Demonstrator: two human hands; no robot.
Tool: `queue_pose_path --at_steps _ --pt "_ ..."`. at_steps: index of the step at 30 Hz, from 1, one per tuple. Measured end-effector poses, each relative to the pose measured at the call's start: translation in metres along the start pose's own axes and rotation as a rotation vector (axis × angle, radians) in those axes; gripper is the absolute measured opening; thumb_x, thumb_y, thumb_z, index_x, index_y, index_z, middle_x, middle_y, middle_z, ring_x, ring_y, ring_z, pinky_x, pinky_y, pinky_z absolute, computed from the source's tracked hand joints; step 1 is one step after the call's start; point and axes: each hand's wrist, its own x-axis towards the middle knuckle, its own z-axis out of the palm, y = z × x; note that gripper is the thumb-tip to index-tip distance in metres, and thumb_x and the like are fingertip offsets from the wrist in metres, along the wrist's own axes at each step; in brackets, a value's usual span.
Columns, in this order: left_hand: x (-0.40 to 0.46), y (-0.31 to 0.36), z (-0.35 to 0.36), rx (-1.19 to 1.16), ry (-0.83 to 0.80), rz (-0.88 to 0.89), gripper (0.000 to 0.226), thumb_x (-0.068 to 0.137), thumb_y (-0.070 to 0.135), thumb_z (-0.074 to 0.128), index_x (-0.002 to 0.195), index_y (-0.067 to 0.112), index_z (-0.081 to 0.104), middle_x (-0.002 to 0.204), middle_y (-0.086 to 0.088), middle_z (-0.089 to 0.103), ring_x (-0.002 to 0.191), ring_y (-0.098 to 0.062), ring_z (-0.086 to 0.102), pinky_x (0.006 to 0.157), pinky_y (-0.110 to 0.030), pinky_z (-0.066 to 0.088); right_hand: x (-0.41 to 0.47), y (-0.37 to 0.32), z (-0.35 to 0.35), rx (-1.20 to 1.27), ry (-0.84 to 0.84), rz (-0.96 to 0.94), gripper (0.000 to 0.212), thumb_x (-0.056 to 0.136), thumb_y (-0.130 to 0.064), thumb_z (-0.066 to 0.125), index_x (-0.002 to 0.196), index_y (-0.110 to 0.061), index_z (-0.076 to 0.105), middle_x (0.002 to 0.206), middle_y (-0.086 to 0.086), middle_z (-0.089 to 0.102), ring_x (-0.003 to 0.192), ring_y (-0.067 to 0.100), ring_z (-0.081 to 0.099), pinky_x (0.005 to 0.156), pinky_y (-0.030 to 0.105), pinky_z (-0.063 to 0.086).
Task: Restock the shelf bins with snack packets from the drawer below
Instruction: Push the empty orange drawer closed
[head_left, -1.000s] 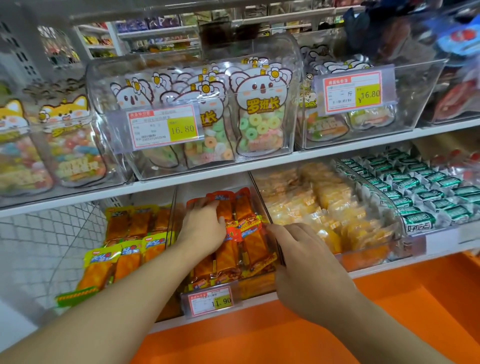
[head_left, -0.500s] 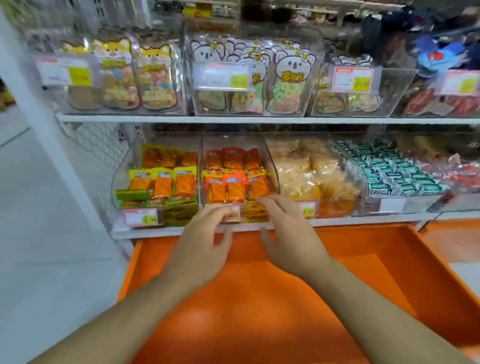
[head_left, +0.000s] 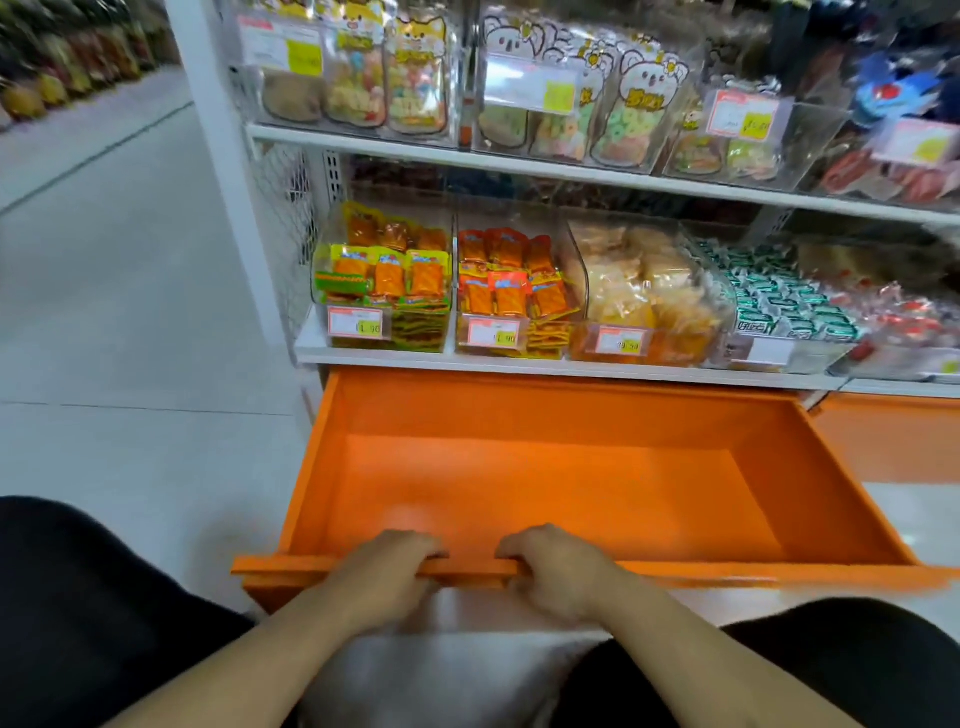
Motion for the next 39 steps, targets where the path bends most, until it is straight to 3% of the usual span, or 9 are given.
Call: queue_pose_path --at_steps 5,11,15,20,24,28,33,35,39 --pt "0.001 0.000 -0.001 0.067 0.065 0.001 0.031 0.097 0.039 0.063 0.127 0.037 0.067 0.128 0.007 0.070 0.123 -0.018 0.061 0.099 -0.033 0.049 0.003 0.000 -0.007 -0.110 0.031 0.019 0.037 0.097 -0.030 0.060 0.134 -0.038 0.062 0.136 0.002 0.064 0.130 0.028 0.056 0.099 0.038 0.048" --pt "0.023 -0.007 -0.008 0.016 0.116 -0.014 0.022 0.096 0.045 0.064 0.116 0.038 0.070 0.116 0.011 0.072 0.112 -0.015 0.064 0.089 -0.032 0.049 0.023 0.009 -0.012 -0.102 0.073 0.045 0.034 0.102 -0.032 0.056 0.136 -0.034 0.062 0.135 0.002 0.065 0.127 0.030 0.057 0.098 0.045 0.053" --pt "0.047 -0.014 -0.016 -0.035 0.166 -0.029 0.030 0.096 0.044 0.067 0.124 0.037 0.071 0.122 0.014 0.071 0.116 -0.014 0.063 0.094 -0.030 0.048 0.043 0.017 -0.018 -0.074 0.118 0.058 0.022 0.105 -0.031 0.052 0.122 -0.035 0.066 0.111 -0.001 0.070 0.105 0.028 0.064 0.079 0.039 0.052" --pt "0.082 -0.022 -0.027 -0.087 0.213 -0.039 0.029 0.097 0.038 0.067 0.126 0.036 0.071 0.122 0.014 0.072 0.113 -0.014 0.065 0.092 -0.028 0.048 0.078 0.033 -0.030 -0.038 0.215 0.069 0.016 0.104 -0.033 0.052 0.114 -0.033 0.064 0.100 -0.002 0.069 0.096 0.028 0.064 0.073 0.036 0.044" --pt "0.109 -0.026 -0.038 -0.192 0.243 -0.074 0.022 0.097 0.032 0.069 0.117 0.039 0.073 0.112 0.016 0.073 0.104 -0.012 0.067 0.091 -0.029 0.052 0.106 0.038 -0.039 -0.031 0.310 0.096 0.017 0.105 -0.031 0.052 0.115 -0.031 0.066 0.102 0.004 0.070 0.102 0.032 0.062 0.078 0.034 0.034" --pt "0.125 -0.025 -0.047 -0.319 0.396 -0.162 0.043 0.095 0.018 0.071 0.134 0.036 0.066 0.135 0.013 0.064 0.127 -0.014 0.058 0.109 -0.031 0.046 0.128 0.046 -0.045 -0.093 0.403 0.087 0.022 0.106 -0.030 0.051 0.123 -0.033 0.065 0.107 0.005 0.071 0.111 0.031 0.055 0.081 0.035 0.027" --pt "0.121 -0.015 -0.039 -0.332 0.604 -0.141 0.042 0.095 0.013 0.067 0.129 0.037 0.061 0.133 0.019 0.052 0.130 -0.010 0.044 0.112 -0.030 0.038 0.139 0.049 -0.041 -0.170 0.496 0.100 0.028 0.106 -0.040 0.050 0.129 -0.034 0.065 0.133 -0.006 0.066 0.127 0.031 0.047 0.102 0.042 0.037" --pt "0.118 -0.012 -0.032 -0.351 0.600 -0.124 0.040 0.094 0.012 0.066 0.124 0.038 0.062 0.128 0.020 0.051 0.124 -0.007 0.045 0.110 -0.029 0.041 0.139 0.049 -0.040 -0.211 0.528 0.131 0.029 0.106 -0.044 0.051 0.127 -0.034 0.068 0.135 -0.006 0.065 0.130 0.033 0.046 0.105 0.044 0.037" --pt "0.109 -0.012 -0.020 -0.341 0.472 -0.100 0.043 0.094 0.011 0.066 0.128 0.036 0.063 0.132 0.020 0.055 0.122 -0.007 0.053 0.104 -0.025 0.047 0.142 0.049 -0.044 -0.210 0.529 0.128 0.029 0.105 -0.048 0.051 0.125 -0.035 0.069 0.123 -0.003 0.067 0.119 0.031 0.049 0.094 0.043 0.040"
